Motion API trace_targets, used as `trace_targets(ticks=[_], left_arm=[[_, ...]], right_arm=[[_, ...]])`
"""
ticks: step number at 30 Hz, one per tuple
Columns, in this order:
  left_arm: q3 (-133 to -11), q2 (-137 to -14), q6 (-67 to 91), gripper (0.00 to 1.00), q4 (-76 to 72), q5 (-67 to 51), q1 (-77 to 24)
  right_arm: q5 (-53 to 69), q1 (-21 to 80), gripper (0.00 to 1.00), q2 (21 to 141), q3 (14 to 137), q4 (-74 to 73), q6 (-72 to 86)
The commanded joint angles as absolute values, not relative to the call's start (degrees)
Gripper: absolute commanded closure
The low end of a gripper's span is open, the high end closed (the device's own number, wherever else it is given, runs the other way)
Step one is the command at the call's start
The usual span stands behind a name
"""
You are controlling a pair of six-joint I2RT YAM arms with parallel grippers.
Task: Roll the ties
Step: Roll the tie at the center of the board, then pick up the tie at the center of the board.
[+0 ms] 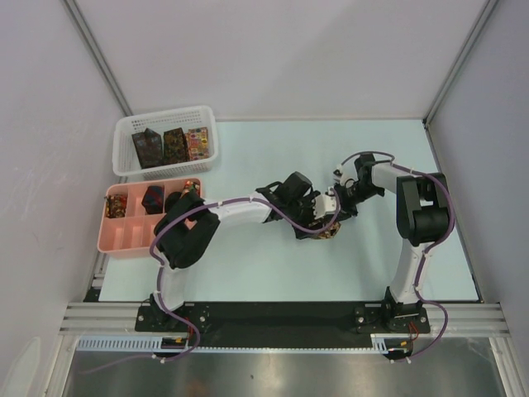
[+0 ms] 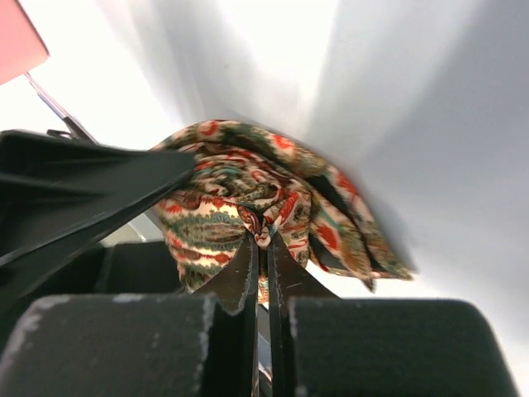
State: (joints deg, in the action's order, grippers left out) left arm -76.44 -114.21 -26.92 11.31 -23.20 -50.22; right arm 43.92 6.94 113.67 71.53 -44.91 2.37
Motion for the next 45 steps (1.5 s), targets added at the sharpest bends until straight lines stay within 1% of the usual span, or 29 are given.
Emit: trace_targets(ticks=[1,8,13,14,17,18,19,20,21,22,24,25,26,27,28,32,33,34,35,36,41,42,45], left_arm=[[-81.5,-114.3,-23.2,0.25,11.6,-26.8,-50.0],[-85.4,-119.0,-22.3,0.23,9.3,-27.3,-50.9],[-87.6,-122.6,-23.5,0.26,11.2,-27.9,-51.2],[-87.7,-122.8,-23.6,0.27,11.9,-27.9,-51.2],[-88.2,-123.9,-24.3,0.44,13.8,-28.0,-51.4],[-88.0,-124.1,-24.3,0.57,14.1,-27.8,-51.4],[-87.7,-124.1,-24.5,0.62,14.2,-27.3,-51.5],[-87.5,-124.0,-24.8,0.69,14.5,-27.0,-51.5],[-86.9,-123.9,-25.0,0.72,14.8,-26.9,-51.5],[-86.7,-123.9,-25.2,0.74,15.1,-26.5,-51.5],[-85.8,-123.6,-25.8,0.76,15.8,-26.3,-51.5],[-85.5,-123.3,-26.2,0.76,16.1,-26.1,-51.6],[-85.3,-123.3,-26.4,0.76,16.3,-25.8,-51.5],[-84.9,-123.2,-26.4,0.76,16.3,-25.8,-51.6],[-84.8,-123.2,-26.7,0.76,16.4,-25.7,-51.6],[-84.8,-123.2,-26.7,0.76,16.7,-25.4,-51.6],[-84.8,-123.2,-26.7,0.76,16.7,-25.4,-51.6],[-84.8,-123.3,-26.6,0.75,16.7,-25.4,-51.6],[-84.9,-123.3,-26.7,0.75,16.7,-25.3,-51.6],[-84.9,-123.3,-26.7,0.75,16.7,-25.3,-51.6],[-84.6,-123.4,-27.0,0.75,17.0,-25.4,-51.6],[-84.5,-123.4,-27.0,0.75,17.0,-25.4,-51.6],[-84.2,-123.2,-27.0,0.75,17.1,-25.4,-51.6]], right_arm=[[29.5,5.4,1.00,116.7,69.4,-41.0,-2.5],[28.7,5.2,1.00,116.5,69.7,-41.0,-2.4],[29.1,5.1,1.00,115.9,69.9,-41.0,-2.5],[29.3,5.1,1.00,115.8,69.9,-41.1,-2.4],[30.8,5.2,1.00,115.8,70.7,-42.6,-2.5],[32.7,4.8,0.95,115.6,71.6,-43.4,-2.7],[33.7,4.5,0.86,115.3,72.0,-45.2,-2.8],[34.7,4.0,0.82,114.4,72.2,-45.8,-2.5],[37.0,2.6,0.77,113.8,72.7,-47.0,-2.4],[37.9,1.9,0.69,113.4,73.1,-47.7,-2.4],[40.3,0.4,0.62,112.7,73.8,-49.8,-2.9],[41.1,-1.5,0.56,112.6,74.4,-50.3,-3.1],[42.0,-2.0,0.51,112.4,74.4,-50.8,-3.4],[43.8,-2.4,0.45,112.2,74.3,-51.3,-3.7],[44.4,-3.0,0.34,112.3,73.8,-51.4,-3.7],[48.0,-3.6,0.32,113.7,73.4,-51.1,-3.5],[48.5,-3.7,0.24,114.2,73.4,-50.6,-3.3],[49.1,-3.8,0.18,114.3,73.3,-50.1,-3.3],[50.4,-3.7,0.03,114.3,72.8,-48.6,-3.3],[51.0,-3.6,0.00,114.3,72.5,-47.9,-3.0],[52.6,-2.6,0.00,115.7,70.7,-43.7,-2.0],[52.1,-2.4,0.02,115.8,70.1,-43.3,-2.0],[50.5,-1.1,0.12,116.5,68.4,-43.0,-2.4]])
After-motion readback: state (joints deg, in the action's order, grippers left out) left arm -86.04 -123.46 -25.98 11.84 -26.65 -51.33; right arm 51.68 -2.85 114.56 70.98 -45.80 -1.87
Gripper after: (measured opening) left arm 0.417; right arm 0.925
